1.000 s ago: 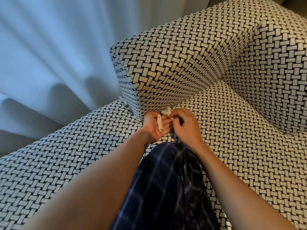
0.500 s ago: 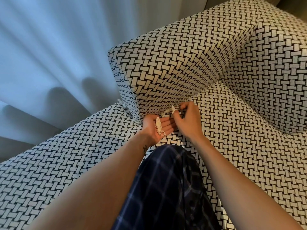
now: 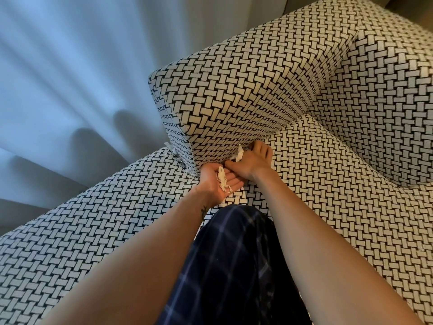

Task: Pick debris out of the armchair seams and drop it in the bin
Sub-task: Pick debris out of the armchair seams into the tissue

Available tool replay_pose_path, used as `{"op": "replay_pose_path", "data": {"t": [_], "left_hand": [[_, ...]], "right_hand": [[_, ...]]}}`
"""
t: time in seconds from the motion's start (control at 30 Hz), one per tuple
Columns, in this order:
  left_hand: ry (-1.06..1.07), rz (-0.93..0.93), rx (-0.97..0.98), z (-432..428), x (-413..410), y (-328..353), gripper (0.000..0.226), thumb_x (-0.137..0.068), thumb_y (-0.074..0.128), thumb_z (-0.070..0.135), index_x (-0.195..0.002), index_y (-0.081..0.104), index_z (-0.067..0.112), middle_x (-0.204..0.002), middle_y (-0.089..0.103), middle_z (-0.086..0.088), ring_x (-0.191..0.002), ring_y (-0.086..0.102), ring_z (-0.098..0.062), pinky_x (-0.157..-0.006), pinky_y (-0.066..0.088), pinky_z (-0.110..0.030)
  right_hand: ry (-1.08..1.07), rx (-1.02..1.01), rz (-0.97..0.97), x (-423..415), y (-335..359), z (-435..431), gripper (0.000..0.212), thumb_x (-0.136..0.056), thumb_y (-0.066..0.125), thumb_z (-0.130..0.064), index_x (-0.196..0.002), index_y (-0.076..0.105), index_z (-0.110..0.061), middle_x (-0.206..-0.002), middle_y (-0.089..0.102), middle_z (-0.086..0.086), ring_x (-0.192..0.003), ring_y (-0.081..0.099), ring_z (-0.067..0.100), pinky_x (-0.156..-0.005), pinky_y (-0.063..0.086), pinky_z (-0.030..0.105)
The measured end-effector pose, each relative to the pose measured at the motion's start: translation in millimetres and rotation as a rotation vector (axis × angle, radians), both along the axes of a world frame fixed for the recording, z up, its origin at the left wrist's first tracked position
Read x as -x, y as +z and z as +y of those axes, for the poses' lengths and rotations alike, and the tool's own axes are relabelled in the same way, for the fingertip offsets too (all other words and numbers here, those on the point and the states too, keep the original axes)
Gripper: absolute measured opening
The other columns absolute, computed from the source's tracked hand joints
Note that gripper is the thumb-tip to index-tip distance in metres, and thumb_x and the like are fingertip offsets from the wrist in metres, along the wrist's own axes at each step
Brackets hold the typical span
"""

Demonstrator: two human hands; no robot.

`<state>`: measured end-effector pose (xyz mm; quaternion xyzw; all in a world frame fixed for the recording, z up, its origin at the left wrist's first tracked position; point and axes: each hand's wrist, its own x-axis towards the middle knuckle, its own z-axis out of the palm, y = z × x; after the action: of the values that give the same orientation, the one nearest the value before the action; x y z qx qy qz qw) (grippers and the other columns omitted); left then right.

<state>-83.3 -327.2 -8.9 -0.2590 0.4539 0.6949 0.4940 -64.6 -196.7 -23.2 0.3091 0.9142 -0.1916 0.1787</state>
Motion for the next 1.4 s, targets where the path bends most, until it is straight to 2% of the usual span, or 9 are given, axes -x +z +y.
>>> {"op": "replay_pose_path", "data": {"t": [0.43,0.6,0.7,0.87,0.97,1.07,1.13,1.23,1.4], "left_hand": [[-0.015,-0.02,0.006,-0.9,1.8,-3.2,0.051,-0.101,0.031,0.029,-0.119,0.061,-0.009,-0.12,0.067,-0.027,-0.116,0.064,-0.04,-0.097,0.054,-0.045],[-0.015,-0.027,-0.011,-2.2,0.9,0.8,0.054,-0.102,0.028,0.029,-0.119,0.063,-0.009,-0.114,0.07,-0.027,-0.109,0.067,-0.038,-0.091,0.057,-0.043],[-0.017,-0.026,-0.015,-2.4,0.2,1.7,0.053,-0.102,0.027,0.028,-0.117,0.063,-0.009,-0.109,0.071,-0.027,-0.103,0.069,-0.038,-0.087,0.058,-0.043],[-0.005,-0.009,0.0,-2.6,-1.4,3.8,0.052,-0.101,0.029,0.026,-0.119,0.062,-0.009,-0.113,0.07,-0.027,-0.108,0.067,-0.039,-0.094,0.055,-0.044],[-0.013,0.014,-0.012,-2.4,-2.9,9.4,0.049,-0.1,0.029,0.022,-0.11,0.068,-0.006,-0.096,0.076,-0.024,-0.088,0.074,-0.033,-0.084,0.058,-0.041],[-0.048,0.03,-0.008,-3.0,-3.5,11.1,0.057,-0.098,0.028,0.022,-0.082,0.076,-0.003,-0.074,0.075,-0.017,-0.061,0.073,-0.024,-0.071,0.055,-0.033],[-0.085,0.051,-0.006,-3.5,-2.3,10.0,0.063,-0.097,0.027,0.023,-0.076,0.079,-0.005,-0.081,0.076,-0.02,-0.069,0.073,-0.025,-0.072,0.055,-0.032],[-0.086,0.039,-0.025,-3.7,-0.9,10.9,0.057,-0.095,0.027,0.02,-0.09,0.077,-0.008,-0.092,0.075,-0.024,-0.083,0.071,-0.031,-0.075,0.057,-0.035],[-0.059,0.034,-0.045,-3.2,-2.7,11.2,0.045,-0.096,0.03,0.016,-0.1,0.07,-0.005,-0.084,0.075,-0.019,-0.067,0.074,-0.026,-0.062,0.061,-0.03]], "right_hand": [[-0.055,-0.027,0.381,-14.1,-21.6,4.4,0.033,-0.092,0.059,-0.052,-0.095,0.073,-0.022,-0.125,0.042,0.003,-0.132,0.028,0.024,-0.122,0.006,0.04],[-0.136,0.13,0.521,-23.1,-20.2,7.3,0.021,-0.09,0.067,-0.04,-0.089,0.071,-0.018,-0.122,0.05,0.005,-0.126,0.035,0.025,-0.115,0.021,0.036],[-0.227,0.291,0.594,-31.0,-12.3,7.2,0.024,-0.086,0.068,-0.041,-0.098,0.064,-0.021,-0.12,0.054,0.001,-0.129,0.039,0.025,-0.112,0.033,0.045],[-0.285,0.49,0.65,-47.4,-3.0,-1.5,0.016,-0.077,0.068,-0.041,-0.092,0.068,-0.047,-0.112,0.06,-0.016,-0.129,0.049,0.023,-0.111,0.04,0.052],[-0.248,0.461,0.629,-54.8,-2.3,-9.6,0.026,-0.074,0.069,-0.039,-0.099,0.067,-0.044,-0.119,0.059,-0.009,-0.125,0.05,0.022,-0.106,0.045,0.053],[-0.14,0.396,0.587,-60.6,3.2,-16.9,0.037,-0.082,0.069,-0.024,-0.085,0.062,-0.06,-0.125,0.053,-0.013,-0.132,0.04,0.02,-0.113,0.035,0.05],[-0.066,0.344,0.546,-61.9,5.7,-22.1,0.033,-0.084,0.066,-0.024,-0.082,0.058,-0.056,-0.128,0.05,-0.014,-0.139,0.032,0.02,-0.118,0.025,0.049],[-0.06,0.34,0.526,-61.3,4.3,-25.4,0.031,-0.087,0.066,-0.022,-0.09,0.057,-0.052,-0.137,0.05,-0.011,-0.144,0.025,0.018,-0.121,0.018,0.044],[-0.236,0.427,0.663,-61.8,0.3,-25.8,0.023,-0.09,0.06,-0.015,-0.098,0.077,-0.029,-0.116,0.057,-0.007,-0.124,0.038,0.01,-0.102,0.035,0.027]]}}
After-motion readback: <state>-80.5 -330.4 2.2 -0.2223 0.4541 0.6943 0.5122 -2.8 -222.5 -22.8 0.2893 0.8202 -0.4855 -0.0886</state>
